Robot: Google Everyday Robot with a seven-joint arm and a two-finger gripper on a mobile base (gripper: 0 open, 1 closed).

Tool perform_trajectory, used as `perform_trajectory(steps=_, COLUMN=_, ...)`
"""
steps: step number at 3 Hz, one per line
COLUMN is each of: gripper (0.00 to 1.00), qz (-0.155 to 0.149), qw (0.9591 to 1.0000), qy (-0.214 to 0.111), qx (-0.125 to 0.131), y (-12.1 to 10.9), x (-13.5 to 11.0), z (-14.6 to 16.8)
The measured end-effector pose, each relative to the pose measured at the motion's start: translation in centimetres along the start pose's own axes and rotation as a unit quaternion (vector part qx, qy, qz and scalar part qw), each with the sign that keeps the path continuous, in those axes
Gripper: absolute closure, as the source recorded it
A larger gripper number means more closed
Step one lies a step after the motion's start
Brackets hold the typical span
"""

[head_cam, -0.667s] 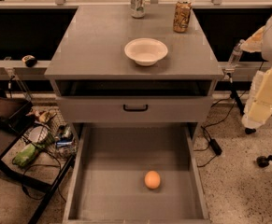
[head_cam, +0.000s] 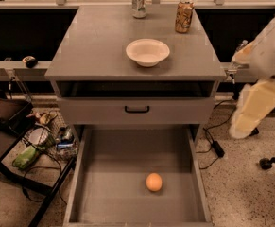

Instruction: Pick orange from middle drawer and place on counter

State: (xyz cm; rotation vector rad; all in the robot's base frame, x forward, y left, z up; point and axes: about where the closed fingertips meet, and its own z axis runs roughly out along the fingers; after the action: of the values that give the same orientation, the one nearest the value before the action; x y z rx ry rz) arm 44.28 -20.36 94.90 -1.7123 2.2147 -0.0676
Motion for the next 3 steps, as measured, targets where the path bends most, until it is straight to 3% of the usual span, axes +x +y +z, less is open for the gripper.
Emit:
perform_trajectory(steps=1, gripper=0.00, qz=0.014, qw=0.9996, qy=-0.020, qx=-0.013, y=2.4, x=-1.1, z=6.6)
perform_trajectory(steps=2, gripper=0.00, qz=0.030, qw=0.9985, qy=-0.025, qx=-0.039, y=5.0, x=-1.4, z=15.4)
perform_trajectory(steps=3, gripper=0.00, qz=0.052, qw=0.9969, qy=-0.038, qx=-0.044, y=5.3, x=-2.3, z=23.4)
